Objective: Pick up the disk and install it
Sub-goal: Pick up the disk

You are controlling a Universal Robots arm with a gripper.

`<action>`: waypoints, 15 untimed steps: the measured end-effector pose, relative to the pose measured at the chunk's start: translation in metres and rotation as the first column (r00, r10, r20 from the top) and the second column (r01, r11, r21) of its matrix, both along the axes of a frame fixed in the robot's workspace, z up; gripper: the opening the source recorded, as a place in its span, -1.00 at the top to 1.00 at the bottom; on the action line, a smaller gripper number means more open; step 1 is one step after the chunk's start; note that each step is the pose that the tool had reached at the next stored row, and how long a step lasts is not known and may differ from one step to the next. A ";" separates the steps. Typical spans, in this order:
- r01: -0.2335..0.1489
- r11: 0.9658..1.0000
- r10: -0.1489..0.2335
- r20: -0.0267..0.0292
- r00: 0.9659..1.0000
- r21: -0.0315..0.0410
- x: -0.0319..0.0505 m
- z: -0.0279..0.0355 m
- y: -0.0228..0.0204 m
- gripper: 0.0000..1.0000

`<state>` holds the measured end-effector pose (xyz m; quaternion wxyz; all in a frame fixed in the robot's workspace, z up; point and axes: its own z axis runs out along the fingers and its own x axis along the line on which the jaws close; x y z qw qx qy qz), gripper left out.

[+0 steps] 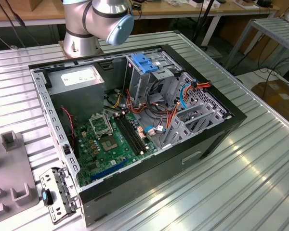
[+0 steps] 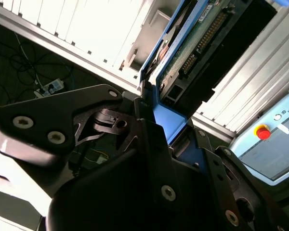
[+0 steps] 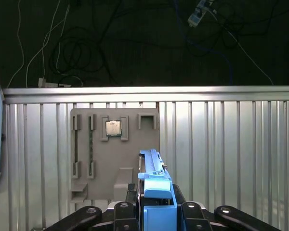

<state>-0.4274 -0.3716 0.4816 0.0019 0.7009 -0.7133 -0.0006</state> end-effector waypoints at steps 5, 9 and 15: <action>0.000 1.000 0.000 0.000 1.000 0.000 0.0018 0.0000 -0.0003 0.26; 0.000 1.000 0.000 0.000 1.000 0.000 0.0025 0.0000 -0.0023 0.26; 0.000 1.000 0.000 0.000 1.000 0.000 0.0041 -0.0005 -0.0050 0.26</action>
